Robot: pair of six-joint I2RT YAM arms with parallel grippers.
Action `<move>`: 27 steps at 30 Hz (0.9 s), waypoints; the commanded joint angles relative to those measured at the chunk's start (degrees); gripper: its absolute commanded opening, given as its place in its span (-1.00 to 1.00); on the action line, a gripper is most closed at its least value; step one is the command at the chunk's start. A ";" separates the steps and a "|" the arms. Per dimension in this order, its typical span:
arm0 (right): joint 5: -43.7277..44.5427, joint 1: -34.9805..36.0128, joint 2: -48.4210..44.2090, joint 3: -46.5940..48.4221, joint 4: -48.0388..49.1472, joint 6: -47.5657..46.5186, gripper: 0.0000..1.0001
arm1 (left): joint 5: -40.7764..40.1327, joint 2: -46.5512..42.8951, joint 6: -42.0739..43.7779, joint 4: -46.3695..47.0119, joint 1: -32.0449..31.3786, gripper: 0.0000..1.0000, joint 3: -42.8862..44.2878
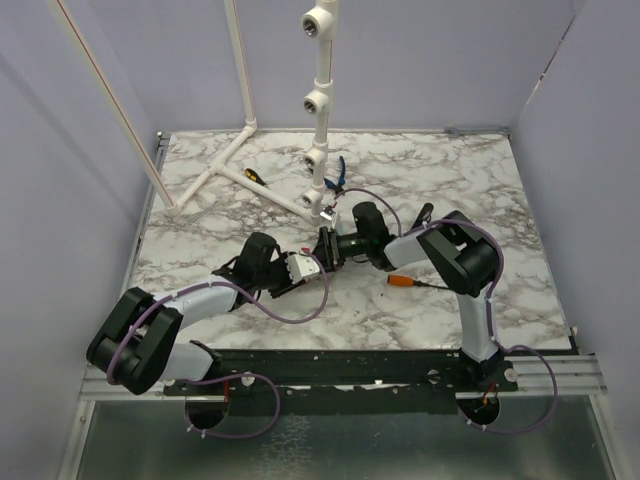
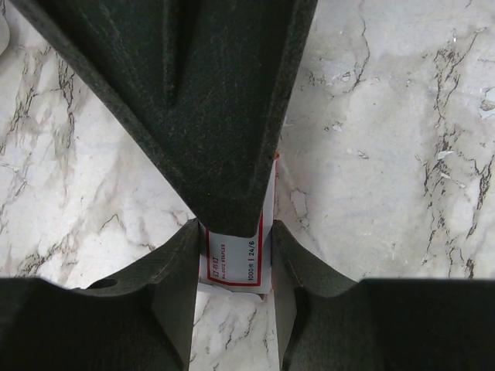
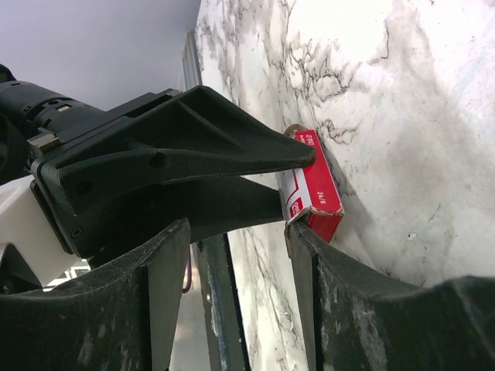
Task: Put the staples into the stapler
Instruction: Open the staple box at the center of the board.
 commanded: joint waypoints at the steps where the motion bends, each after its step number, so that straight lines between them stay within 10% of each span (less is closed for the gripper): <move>1: 1.14 -1.31 2.07 -3.13 -3.69 -0.39 0.22 | 2.44 -0.45 0.71 4.57 -0.83 -0.53 0.26; 27: 0.61 -4.33 1.99 -5.93 3.93 2.31 0.22 | 2.79 0.32 1.34 3.90 -0.89 -0.54 0.70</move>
